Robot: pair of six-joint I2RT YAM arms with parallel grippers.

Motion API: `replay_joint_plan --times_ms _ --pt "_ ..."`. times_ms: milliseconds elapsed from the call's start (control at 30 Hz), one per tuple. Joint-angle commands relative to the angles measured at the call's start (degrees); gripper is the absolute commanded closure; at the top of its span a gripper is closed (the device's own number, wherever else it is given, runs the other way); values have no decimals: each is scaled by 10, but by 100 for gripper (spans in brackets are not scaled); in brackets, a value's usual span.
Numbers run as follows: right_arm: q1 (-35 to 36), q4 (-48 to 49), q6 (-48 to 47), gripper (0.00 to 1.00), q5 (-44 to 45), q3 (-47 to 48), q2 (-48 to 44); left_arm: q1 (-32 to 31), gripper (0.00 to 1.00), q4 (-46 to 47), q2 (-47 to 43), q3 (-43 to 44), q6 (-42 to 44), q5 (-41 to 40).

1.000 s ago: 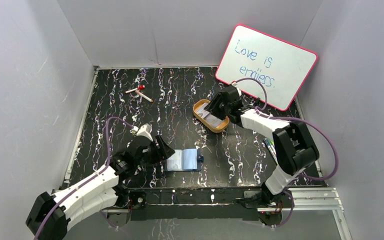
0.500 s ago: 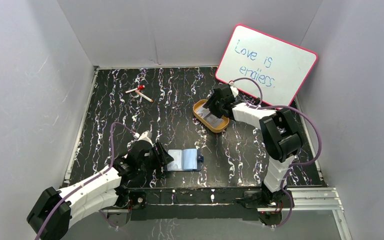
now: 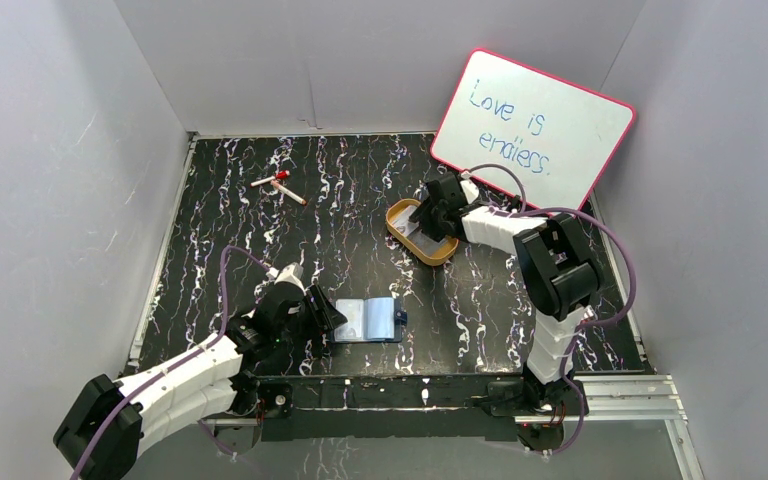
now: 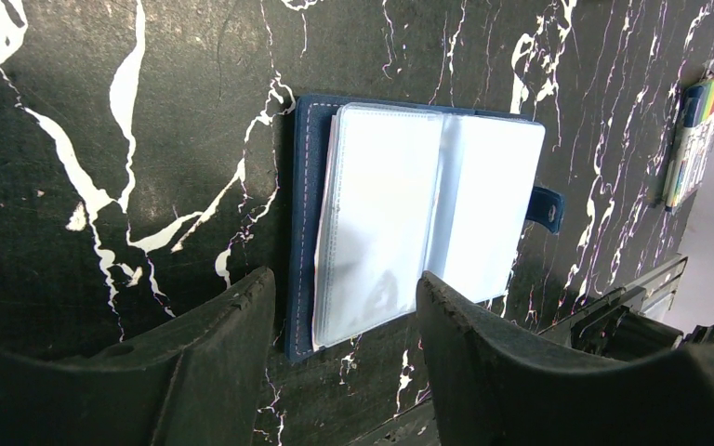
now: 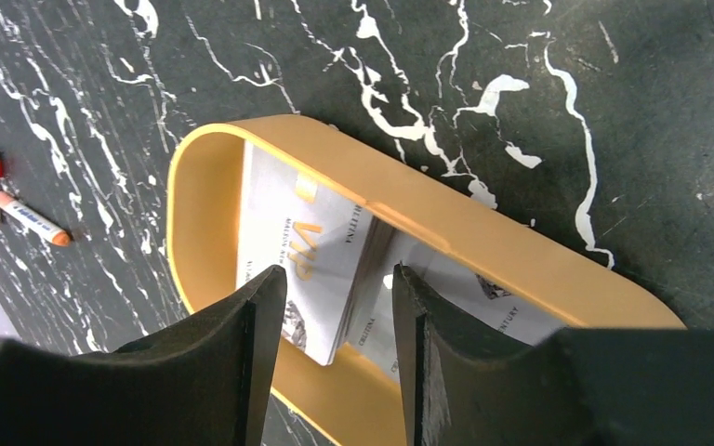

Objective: Put the credit cards into the card holder
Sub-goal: Pick up the credit card from the storage box.

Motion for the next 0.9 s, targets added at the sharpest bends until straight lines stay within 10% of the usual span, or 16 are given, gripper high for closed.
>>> replay_joint_plan --times_ms 0,867 --pt "0 14 9 47 10 17 19 3 45 -2 -4 -4 -1 3" --pt "-1 24 -10 70 17 -53 -25 4 46 -3 3 2 7 2"
